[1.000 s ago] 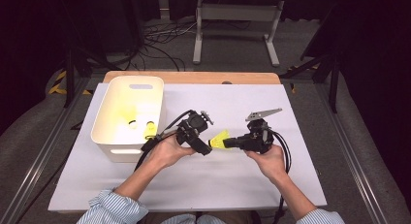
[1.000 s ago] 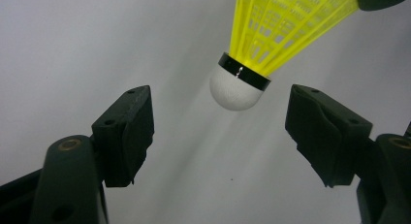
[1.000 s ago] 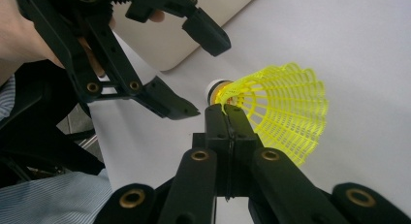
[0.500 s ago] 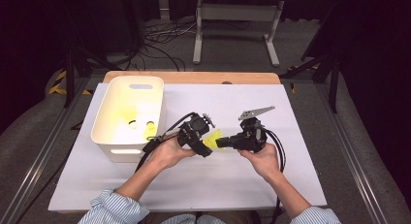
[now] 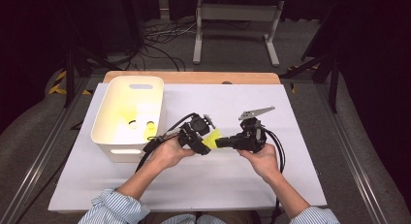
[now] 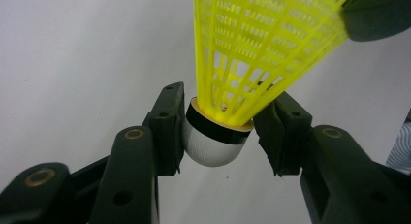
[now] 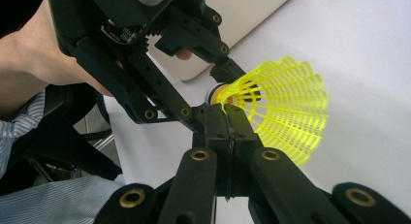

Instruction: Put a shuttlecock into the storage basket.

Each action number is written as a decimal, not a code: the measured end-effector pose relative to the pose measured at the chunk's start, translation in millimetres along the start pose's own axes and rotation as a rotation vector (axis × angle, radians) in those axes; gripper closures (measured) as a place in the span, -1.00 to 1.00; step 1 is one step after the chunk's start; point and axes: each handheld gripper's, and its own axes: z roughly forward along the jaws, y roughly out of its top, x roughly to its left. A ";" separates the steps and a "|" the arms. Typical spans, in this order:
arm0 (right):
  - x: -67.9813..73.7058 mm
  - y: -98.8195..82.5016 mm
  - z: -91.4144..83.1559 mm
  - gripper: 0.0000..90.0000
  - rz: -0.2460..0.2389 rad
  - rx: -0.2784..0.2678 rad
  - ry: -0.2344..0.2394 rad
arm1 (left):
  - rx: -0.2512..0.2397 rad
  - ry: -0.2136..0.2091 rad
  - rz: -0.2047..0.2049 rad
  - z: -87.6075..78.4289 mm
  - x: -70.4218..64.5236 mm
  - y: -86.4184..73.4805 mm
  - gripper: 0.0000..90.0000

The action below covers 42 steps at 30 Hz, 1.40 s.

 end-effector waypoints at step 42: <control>-2.5 -32.0 -25.1 -0.25 -0.107 -0.151 -0.338 | 0.013 0.013 -0.018 -1.3 3.4 0.2 0.42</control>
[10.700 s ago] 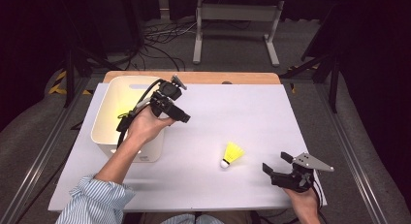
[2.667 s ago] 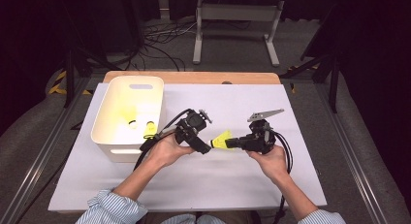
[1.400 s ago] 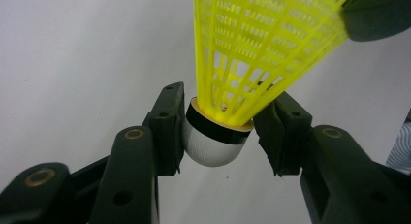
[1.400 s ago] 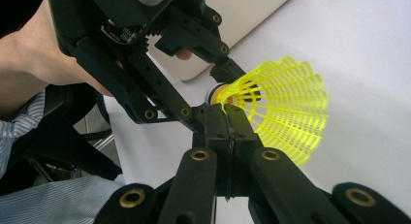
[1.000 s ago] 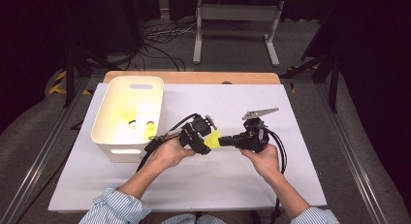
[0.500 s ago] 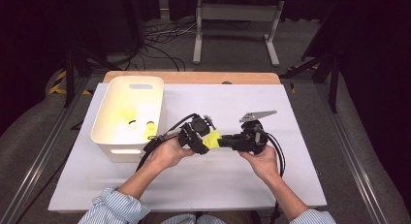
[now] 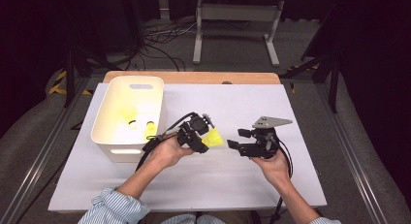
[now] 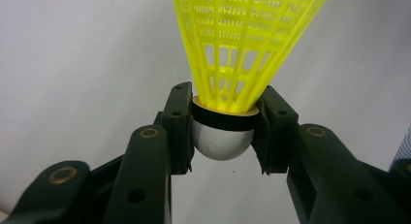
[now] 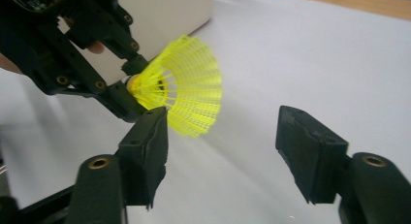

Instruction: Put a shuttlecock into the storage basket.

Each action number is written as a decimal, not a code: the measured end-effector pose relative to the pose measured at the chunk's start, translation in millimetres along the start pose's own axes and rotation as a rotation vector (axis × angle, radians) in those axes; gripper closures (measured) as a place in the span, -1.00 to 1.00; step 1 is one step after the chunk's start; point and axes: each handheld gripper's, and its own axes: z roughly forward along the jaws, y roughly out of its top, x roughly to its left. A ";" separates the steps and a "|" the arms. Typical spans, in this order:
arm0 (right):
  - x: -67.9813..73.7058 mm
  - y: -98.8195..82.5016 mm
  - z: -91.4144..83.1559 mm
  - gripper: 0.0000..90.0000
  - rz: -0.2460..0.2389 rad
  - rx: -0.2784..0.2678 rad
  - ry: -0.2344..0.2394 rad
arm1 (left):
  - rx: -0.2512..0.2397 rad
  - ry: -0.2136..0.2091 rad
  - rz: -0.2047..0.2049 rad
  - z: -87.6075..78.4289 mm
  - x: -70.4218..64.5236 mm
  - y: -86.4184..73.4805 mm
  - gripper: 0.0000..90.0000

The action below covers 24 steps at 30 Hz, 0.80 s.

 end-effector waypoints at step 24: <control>-9.1 -46.4 -40.7 -0.62 0.009 -0.049 -0.153 | -0.003 0.006 -0.024 -6.1 -1.2 -4.3 0.42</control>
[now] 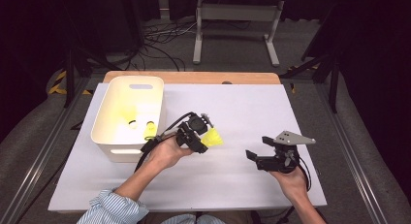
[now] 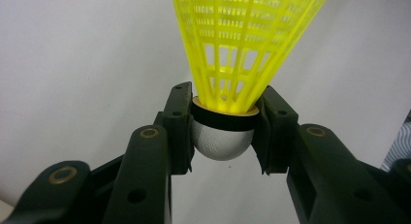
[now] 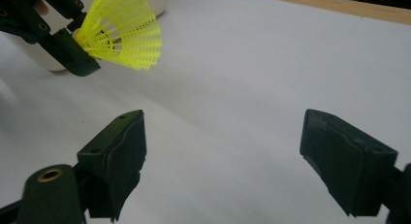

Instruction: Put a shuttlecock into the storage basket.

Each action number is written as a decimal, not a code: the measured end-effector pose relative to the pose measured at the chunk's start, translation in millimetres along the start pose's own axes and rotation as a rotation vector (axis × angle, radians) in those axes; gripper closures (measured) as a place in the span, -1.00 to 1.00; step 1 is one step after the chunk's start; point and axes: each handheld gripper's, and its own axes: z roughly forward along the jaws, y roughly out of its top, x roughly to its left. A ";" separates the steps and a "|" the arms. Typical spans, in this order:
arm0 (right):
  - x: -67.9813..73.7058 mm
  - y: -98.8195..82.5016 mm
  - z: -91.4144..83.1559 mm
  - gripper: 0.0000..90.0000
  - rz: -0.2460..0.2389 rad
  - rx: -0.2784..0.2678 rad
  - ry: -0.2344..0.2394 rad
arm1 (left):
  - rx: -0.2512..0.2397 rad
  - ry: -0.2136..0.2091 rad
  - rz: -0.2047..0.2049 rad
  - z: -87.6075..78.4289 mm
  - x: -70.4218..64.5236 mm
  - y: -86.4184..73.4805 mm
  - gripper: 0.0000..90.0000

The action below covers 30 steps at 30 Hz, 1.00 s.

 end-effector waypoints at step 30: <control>-15.6 -58.9 -24.7 -0.75 0.065 -0.101 -0.163 | -0.045 -0.013 -0.089 -16.3 10.3 -11.0 0.42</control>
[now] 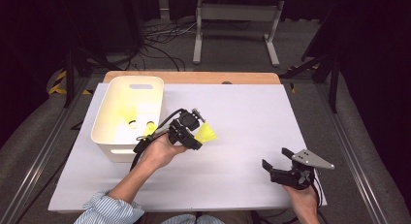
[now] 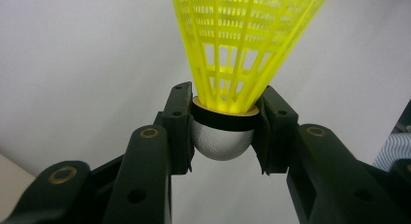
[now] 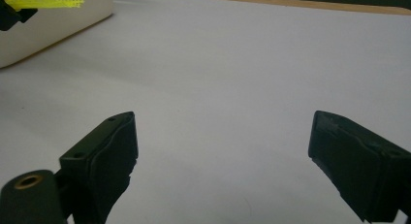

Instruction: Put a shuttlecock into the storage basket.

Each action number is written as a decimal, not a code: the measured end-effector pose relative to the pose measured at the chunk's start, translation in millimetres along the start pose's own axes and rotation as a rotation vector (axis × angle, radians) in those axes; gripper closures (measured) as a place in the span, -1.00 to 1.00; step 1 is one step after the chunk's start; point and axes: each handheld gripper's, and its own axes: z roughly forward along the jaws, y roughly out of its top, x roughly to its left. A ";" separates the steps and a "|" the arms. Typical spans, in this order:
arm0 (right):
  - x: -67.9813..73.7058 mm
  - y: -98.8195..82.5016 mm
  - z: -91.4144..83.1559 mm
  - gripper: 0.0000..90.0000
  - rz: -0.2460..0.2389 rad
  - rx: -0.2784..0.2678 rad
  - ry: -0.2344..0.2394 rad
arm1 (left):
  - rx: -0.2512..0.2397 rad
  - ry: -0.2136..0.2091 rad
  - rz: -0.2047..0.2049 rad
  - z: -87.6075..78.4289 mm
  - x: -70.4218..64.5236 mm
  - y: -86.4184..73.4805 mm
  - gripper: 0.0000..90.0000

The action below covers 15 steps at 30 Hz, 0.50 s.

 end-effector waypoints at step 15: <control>-14.9 -13.5 -4.1 -0.76 0.030 -0.007 -0.057 | -0.020 0.016 -0.038 -13.1 6.6 3.1 0.42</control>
